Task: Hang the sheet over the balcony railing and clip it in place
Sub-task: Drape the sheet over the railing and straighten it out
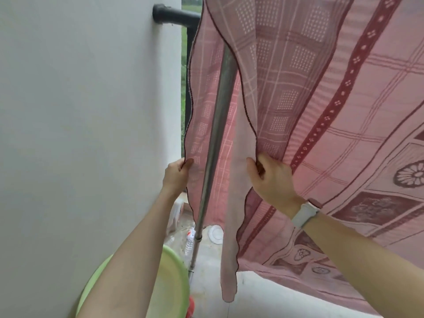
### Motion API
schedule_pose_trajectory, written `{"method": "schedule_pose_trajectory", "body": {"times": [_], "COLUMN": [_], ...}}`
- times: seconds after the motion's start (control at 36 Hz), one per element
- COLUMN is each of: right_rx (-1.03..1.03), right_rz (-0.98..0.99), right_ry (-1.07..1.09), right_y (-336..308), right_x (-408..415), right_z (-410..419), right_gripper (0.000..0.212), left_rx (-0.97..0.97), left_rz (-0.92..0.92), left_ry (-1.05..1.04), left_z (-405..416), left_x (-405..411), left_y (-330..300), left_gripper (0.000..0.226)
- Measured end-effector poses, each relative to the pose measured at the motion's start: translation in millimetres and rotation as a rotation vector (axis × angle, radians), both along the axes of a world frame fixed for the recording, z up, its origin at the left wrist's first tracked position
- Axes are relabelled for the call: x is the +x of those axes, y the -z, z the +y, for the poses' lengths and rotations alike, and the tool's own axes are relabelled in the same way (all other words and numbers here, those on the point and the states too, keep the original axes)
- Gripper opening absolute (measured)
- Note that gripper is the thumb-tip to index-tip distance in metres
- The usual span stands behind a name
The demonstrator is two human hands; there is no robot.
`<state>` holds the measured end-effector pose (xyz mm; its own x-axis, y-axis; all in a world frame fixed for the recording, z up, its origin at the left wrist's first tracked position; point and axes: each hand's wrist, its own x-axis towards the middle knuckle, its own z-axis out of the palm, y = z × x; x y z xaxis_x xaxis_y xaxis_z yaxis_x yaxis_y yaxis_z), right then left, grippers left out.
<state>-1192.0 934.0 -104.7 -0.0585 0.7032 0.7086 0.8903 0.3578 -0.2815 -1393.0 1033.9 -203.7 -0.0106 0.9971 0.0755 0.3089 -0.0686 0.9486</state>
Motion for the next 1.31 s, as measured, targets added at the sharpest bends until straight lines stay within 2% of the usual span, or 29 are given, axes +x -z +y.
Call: {"method": "schedule_pose_trajectory", "body": {"times": [0.11,0.25,0.31,0.39,0.47,0.56,0.69,0.81,0.89,1.03,1.08,1.19,1.31], "right_rx": [0.030,0.037,0.001,-0.035,-0.024,-0.023,0.010,-0.066,-0.135,-0.259,-0.223,-0.113,-0.014], "right_rz": [-0.023,-0.045,-0.047,-0.039,-0.048,-0.057,-0.137,-0.187,-0.144,-0.121,-0.098,-0.109,-0.124], "right_ry": [-0.070,-0.168,-0.193,-0.197,-0.165,-0.149,-0.186,-0.202,-0.203,-0.241,-0.273,-0.308,-0.316], "right_y": [-13,-25,-27,-28,-25,-22,-16,-1,10,8,1,-24,-54], "right_x": [-21,-35,-35,-33,-32,-35,-46,-57,-61,-65,-65,-61,-55], "right_z": [5,4,4,5,6,8,12,16,16,18,19,23,26], "right_gripper": [0.036,0.024,0.023,0.025,0.025,0.025,0.024,0.025,0.020,0.017,0.017,0.023,0.032], "left_rx": [-0.099,-0.270,-0.292,-0.281,-0.223,-0.109,0.122,0.248,0.231,0.167,0.174,0.237,0.384], "left_rz": [0.134,0.322,0.337,0.230,-0.074,-0.303,-0.335,-0.351,-0.324,-0.234,-0.254,-0.346,-0.363], "left_ry": [-0.004,-0.007,0.019,0.121,0.182,0.147,0.118,0.074,0.037,0.154,0.211,0.273,0.272], "left_z": [-4,-20,-23,-21,-20,-16,-8,-2,3,-5,-10,-21,-30], "left_x": [-10,-23,-25,-26,-25,-23,-18,-21,-33,-42,-41,-28,-9], "left_y": [32,71,71,51,9,-36,-93,-119,-122,-124,-135,-176,-218], "left_gripper": [0.041,0.035,0.035,0.027,0.018,0.026,0.007,0.008,0.008,0.014,0.015,0.032,0.022]}}
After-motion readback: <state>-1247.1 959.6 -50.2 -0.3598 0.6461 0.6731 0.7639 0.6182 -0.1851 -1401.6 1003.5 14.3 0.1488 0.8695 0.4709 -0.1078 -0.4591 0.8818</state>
